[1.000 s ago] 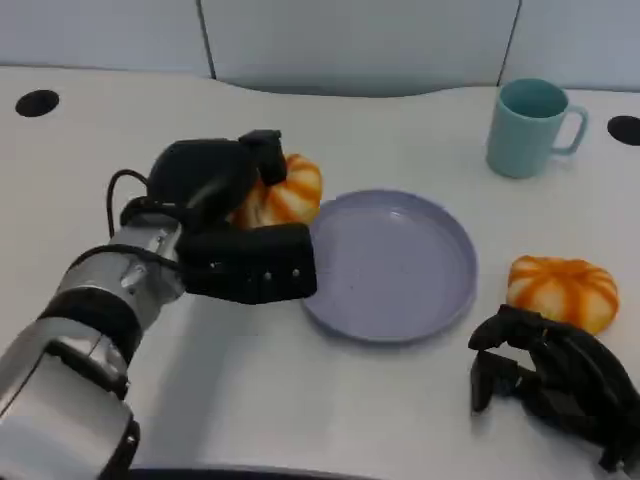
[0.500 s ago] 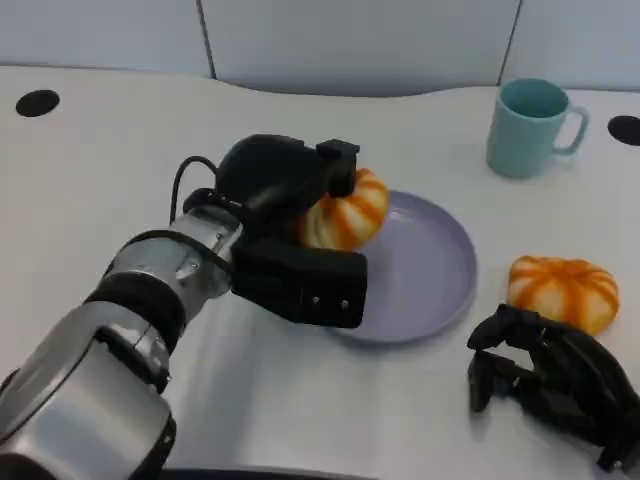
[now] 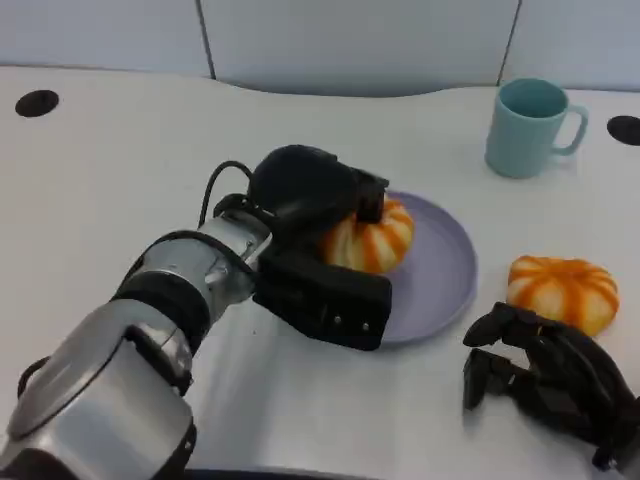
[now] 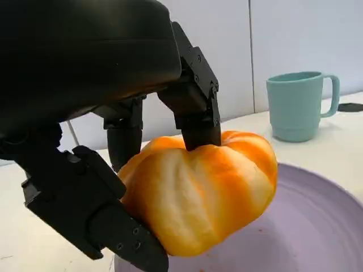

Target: Grasp the bread from the table and place it into the plate.

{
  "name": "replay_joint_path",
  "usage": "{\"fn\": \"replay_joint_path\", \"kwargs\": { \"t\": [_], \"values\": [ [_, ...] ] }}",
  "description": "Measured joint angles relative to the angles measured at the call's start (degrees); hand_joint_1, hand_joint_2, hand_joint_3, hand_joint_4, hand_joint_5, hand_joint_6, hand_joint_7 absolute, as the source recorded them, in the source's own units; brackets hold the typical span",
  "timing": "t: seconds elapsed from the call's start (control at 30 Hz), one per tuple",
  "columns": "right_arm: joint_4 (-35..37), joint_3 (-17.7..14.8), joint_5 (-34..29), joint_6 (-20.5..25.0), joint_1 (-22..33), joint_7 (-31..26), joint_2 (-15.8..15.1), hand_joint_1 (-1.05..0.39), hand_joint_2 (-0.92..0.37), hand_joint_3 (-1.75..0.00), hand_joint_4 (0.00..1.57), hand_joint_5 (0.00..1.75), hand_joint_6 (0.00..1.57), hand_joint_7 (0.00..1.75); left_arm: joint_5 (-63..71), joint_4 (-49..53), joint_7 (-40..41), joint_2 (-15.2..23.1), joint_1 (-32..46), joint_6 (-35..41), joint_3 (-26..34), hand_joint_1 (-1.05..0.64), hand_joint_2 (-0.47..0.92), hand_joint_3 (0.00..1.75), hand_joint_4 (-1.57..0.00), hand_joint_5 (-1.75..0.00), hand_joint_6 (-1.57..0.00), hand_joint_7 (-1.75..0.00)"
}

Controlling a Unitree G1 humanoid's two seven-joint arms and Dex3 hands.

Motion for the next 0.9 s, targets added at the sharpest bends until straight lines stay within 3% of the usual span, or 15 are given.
{"fn": "replay_joint_path", "kwargs": {
  "t": [0.23, 0.33, 0.4, 0.43, 0.47, 0.53, 0.57, 0.63, 0.7, 0.77, 0.83, 0.87, 0.9],
  "values": [
    [-0.87, 0.34, -0.08, 0.19, 0.32, -0.24, 0.20, -0.53, -0.92, -0.08, 0.60, 1.63, 0.78, 0.92, 0.98, 0.48, -0.05, -0.76, -0.36, 0.94, -0.88, -0.40, 0.87, 0.03, -0.81, -1.62, -0.86, -0.69],
    [-0.67, 0.21, -0.02, 0.20, 0.29, -0.03, 0.21, -0.53, -0.92, -0.06, 0.62, 1.60, 0.79, 0.89, 0.87, 0.82, -0.10, -0.93, -0.36, 0.73, -0.78, -0.40, 0.91, 0.05, -0.77, -1.58, -0.84, -0.65],
    [-0.21, -0.09, 0.47, 0.44, 0.12, 0.37, 0.21, -0.54, -0.92, -0.06, 0.62, 1.59, 0.80, 0.88, 0.69, 0.95, -0.52, -1.08, -0.36, 0.59, -0.40, -0.39, 0.92, 0.09, -0.73, -1.44, -0.83, -0.66],
    [-0.21, -0.09, 0.52, 0.45, 0.12, 0.38, 0.21, -0.53, -0.92, -0.06, 0.62, 1.59, 0.80, 0.88, 0.68, 0.96, -0.53, -1.13, -0.36, 0.49, -0.29, -0.38, 0.92, 0.09, -0.73, -1.42, -0.82, -0.70],
    [-0.24, -0.05, 0.51, 0.44, 0.12, 0.26, 0.21, -0.53, -0.92, -0.06, 0.62, 1.59, 0.80, 0.88, 0.68, 0.97, -0.53, -1.17, -0.36, 0.34, -0.18, -0.37, 0.92, 0.13, -0.68, -1.52, -0.71, -0.95],
    [-0.34, 0.11, 0.48, 0.42, 0.14, -0.07, 0.21, -0.53, -0.92, -0.06, 0.62, 1.59, 0.80, 0.88, 0.58, 1.00, -0.53, -1.28, -0.36, 0.01, 0.09, -0.36, 0.92, 0.15, -0.62, -1.63, -0.60, -1.20],
    [-0.38, 0.17, 0.47, 0.43, 0.14, -0.11, 0.21, -0.54, -0.92, -0.07, 0.61, 1.60, 0.80, 0.89, 0.45, 1.02, -0.55, -1.38, -0.36, -0.09, 0.24, -0.40, 0.92, 0.21, -0.53, -1.70, -0.43, -1.45],
    [-0.65, 0.35, 0.39, 0.52, 0.20, -0.34, 0.21, -0.54, -0.92, -0.07, 0.59, 1.59, 0.79, 0.89, -1.01, 1.09, -2.31, -1.62, -0.36, -0.49, 1.26, -0.45, 0.92, 0.25, -0.44, -1.73, -0.30, -1.56],
    [-0.89, 0.50, 0.35, 0.67, 0.26, -0.52, 0.20, -0.54, -0.92, -0.07, 0.59, 1.59, 0.78, 0.89, -2.30, 1.18, -4.96, -1.77, -0.36, -1.07, 2.50, -0.50, 0.92, 0.23, -0.31, -1.74, -0.21, -1.53],
    [-0.95, 0.51, 0.36, 0.84, 0.26, -0.52, 0.20, -0.52, -0.92, -0.08, 0.59, 1.62, 0.77, 0.90, -3.15, 1.20, -6.83, -1.84, -0.36, -1.44, 2.96, -0.55, 0.92, 0.15, -0.28, -1.49, -0.26, -1.18],
    [-1.00, 0.51, 0.39, 1.06, 0.25, -0.46, 0.19, -0.52, -0.92, -0.07, 0.58, 1.63, 0.77, 0.90, -3.11, 1.20, -7.40, -1.93, -0.37, -1.45, 2.83, -0.58, 0.92, 0.11, -0.28, -1.38, -0.29, -1.01],
    [-1.06, 0.49, 0.41, 1.23, 0.25, -0.44, 0.19, -0.52, -0.92, -0.07, 0.58, 1.63, 0.78, 0.90, -3.07, 1.20, -7.52, -1.99, -0.38, -1.44, 2.63, -0.62, 0.92, 0.10, -0.23, -1.14, -0.31, -0.75],
    [-1.16, 0.49, 0.41, 1.34, 0.27, -0.47, 0.19, -0.52, -0.92, -0.07, 0.58, 1.63, 0.78, 0.90, -3.07, 1.20, -7.99, -2.09, -0.42, -1.42, 2.55, -0.63, 0.92, 0.10, -0.22, -1.03, -0.34, -0.62]
  ]
}}
